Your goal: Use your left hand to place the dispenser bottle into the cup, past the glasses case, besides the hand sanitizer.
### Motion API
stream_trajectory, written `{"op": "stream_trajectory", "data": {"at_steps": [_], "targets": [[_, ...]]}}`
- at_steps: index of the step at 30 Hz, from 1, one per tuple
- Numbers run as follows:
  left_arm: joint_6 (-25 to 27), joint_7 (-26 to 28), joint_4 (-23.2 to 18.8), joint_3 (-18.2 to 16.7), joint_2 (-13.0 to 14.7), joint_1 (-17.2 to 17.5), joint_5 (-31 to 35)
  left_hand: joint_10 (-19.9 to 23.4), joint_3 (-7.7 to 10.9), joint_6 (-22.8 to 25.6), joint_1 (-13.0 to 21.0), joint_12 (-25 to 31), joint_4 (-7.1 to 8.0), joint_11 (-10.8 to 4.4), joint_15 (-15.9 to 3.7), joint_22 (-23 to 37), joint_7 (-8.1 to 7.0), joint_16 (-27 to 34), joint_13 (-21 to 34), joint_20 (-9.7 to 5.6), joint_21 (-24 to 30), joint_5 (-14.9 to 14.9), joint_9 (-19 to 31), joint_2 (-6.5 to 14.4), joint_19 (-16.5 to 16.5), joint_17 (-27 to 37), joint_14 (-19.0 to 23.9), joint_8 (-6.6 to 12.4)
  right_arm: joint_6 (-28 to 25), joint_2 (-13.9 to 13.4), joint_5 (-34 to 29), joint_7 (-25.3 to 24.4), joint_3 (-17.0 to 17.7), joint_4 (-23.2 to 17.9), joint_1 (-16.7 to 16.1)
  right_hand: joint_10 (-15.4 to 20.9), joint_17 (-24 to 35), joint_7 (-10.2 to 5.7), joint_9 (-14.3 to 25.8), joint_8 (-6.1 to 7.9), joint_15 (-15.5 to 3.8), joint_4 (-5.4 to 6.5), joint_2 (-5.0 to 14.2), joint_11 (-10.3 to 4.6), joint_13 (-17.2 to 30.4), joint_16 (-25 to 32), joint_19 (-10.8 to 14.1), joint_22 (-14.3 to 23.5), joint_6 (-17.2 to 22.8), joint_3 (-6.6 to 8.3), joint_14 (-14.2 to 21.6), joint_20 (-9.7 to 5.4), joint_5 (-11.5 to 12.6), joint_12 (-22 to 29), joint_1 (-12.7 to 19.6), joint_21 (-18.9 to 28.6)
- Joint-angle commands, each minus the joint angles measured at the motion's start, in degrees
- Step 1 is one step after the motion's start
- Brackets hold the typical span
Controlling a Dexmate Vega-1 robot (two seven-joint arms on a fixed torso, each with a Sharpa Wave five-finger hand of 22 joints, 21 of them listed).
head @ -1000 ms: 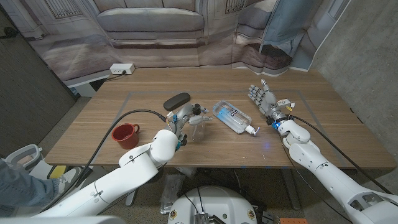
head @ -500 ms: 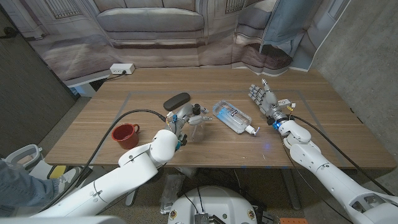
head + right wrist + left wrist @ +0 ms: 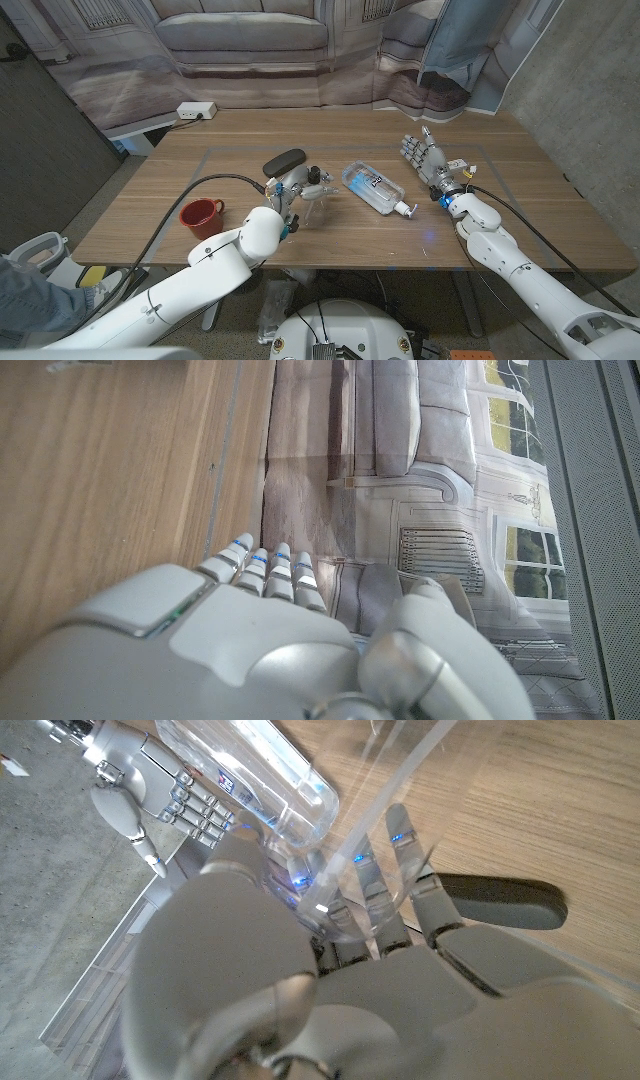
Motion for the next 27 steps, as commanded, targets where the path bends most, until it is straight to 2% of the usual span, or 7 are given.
{"op": "stream_trajectory", "data": {"at_steps": [1,14,20,27], "targets": [[-1.2,-0.2,-0.3,-0.7,0.3,-0.5,0.0,-0.3,0.45,0.1,10.3,0.3,0.08,0.19,-6.21,0.2,0.29,0.0,0.5,-2.01,0.6,0.2,0.2,9.7,1.7,0.6,5.8,0.3,-0.1,-0.4,0.1,-0.6,0.3,-1.1,-0.6,0.2,0.2,-0.24,0.1,0.19,0.37,-0.11,0.48,0.12,0.3,0.3,0.1,0.2,0.2,0.04,0.0,0.52,-0.1,0.1,0.0,-0.2],[-4.2,-0.2,0.6,-2.2,0.6,0.0,-0.9,0.4,0.73,0.2,10.7,0.7,0.49,-0.01,-6.43,0.2,0.4,0.1,1.5,-2.5,1.3,0.2,0.5,9.5,1.6,1.5,6.2,0.67,-0.1,-0.6,-0.1,-1.3,0.3,-1.9,-1.1,0.2,0.2,-0.25,0.1,0.19,0.37,-0.15,0.56,0.08,0.3,0.3,0.1,0.2,0.1,-0.02,0.0,0.49,-0.2,0.1,0.0,-0.2],[-5.7,0.4,0.7,-2.9,0.6,0.6,-0.9,1.1,1.22,1.0,11.5,1.1,0.47,-0.14,-6.79,0.2,0.65,0.5,2.3,-3.46,2.2,0.2,0.7,9.7,2.4,2.1,7.2,1.18,0.3,-0.6,-0.2,-1.2,0.3,-2.1,-1.3,0.3,0.2,-0.22,0.1,0.18,0.38,-0.16,0.58,0.15,0.3,0.2,0.1,0.2,0.1,-0.05,0.0,0.49,-0.2,0.2,0.0,-0.2],[-7.3,0.2,0.5,-4.1,1.1,1.3,-1.3,1.2,1.44,1.1,11.6,1.2,0.79,-0.28,-7.02,0.3,0.59,0.5,2.9,-3.63,2.6,0.2,0.9,9.9,2.2,2.6,7.3,1.36,0.9,-0.7,-0.2,-1.5,0.6,-2.8,-1.9,0.3,0.2,-0.22,0.1,0.21,0.35,-0.17,0.6,0.2,0.3,0.3,0.1,0.2,0.2,-0.08,0.1,0.5,-0.2,0.2,0.0,-0.2]]}}
